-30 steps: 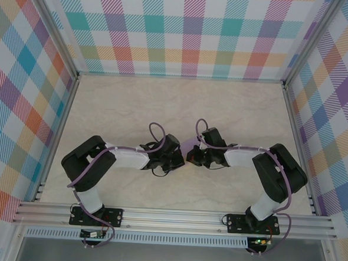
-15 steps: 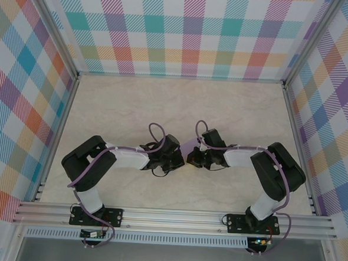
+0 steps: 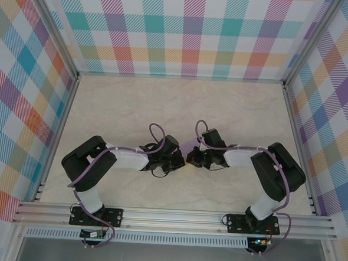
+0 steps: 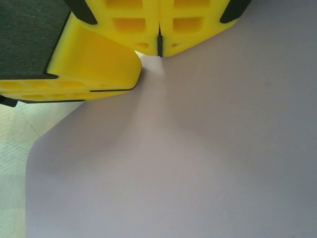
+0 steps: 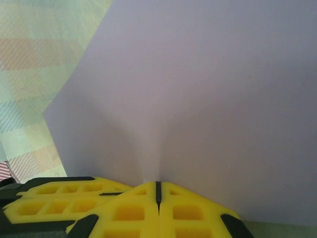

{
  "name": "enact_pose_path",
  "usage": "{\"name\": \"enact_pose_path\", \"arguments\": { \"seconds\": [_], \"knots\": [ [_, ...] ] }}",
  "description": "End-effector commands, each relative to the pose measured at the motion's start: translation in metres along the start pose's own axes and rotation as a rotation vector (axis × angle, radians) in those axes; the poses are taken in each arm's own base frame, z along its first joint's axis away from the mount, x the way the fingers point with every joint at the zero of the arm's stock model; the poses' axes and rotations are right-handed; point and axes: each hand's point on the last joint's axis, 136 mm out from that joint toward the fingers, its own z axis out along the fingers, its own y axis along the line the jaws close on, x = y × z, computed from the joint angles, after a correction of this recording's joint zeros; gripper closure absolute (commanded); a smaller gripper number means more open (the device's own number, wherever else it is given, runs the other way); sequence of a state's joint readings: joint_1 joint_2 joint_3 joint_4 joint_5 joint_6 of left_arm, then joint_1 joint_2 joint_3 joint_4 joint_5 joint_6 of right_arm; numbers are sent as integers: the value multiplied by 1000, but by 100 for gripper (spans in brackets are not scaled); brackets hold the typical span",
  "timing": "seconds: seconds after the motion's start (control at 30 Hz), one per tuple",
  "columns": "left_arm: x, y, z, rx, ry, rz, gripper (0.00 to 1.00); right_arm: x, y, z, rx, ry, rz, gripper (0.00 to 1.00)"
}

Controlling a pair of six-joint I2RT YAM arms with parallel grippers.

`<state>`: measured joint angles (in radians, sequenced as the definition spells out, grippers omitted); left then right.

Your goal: Fold a paper plane with a square sheet of paper (pick it up from the middle)

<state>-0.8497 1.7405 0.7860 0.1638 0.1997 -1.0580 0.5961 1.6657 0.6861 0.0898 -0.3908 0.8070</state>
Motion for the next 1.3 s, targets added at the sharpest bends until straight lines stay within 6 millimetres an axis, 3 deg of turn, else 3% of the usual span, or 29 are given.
{"name": "enact_pose_path", "arguments": {
  "seconds": [0.0, 0.33, 0.7, 1.0, 1.27],
  "knots": [
    [9, 8, 1, -17, 15, 23, 100, -6, 16, -10, -55, -40, -28, 100],
    [8, 7, 1, -24, 13, 56, 100, -7, 5, -3, -10, -36, -3, 100],
    [14, 31, 1, -128, 35, 16, 100, -5, -21, 1, 90, -31, -13, 100],
    [19, 71, -1, -233, 38, -63, 100, -36, -59, -30, 132, -131, 27, 100],
    [19, 69, -4, -228, 37, -41, 100, -63, -84, -63, 189, -243, 83, 100]
  ]
}}
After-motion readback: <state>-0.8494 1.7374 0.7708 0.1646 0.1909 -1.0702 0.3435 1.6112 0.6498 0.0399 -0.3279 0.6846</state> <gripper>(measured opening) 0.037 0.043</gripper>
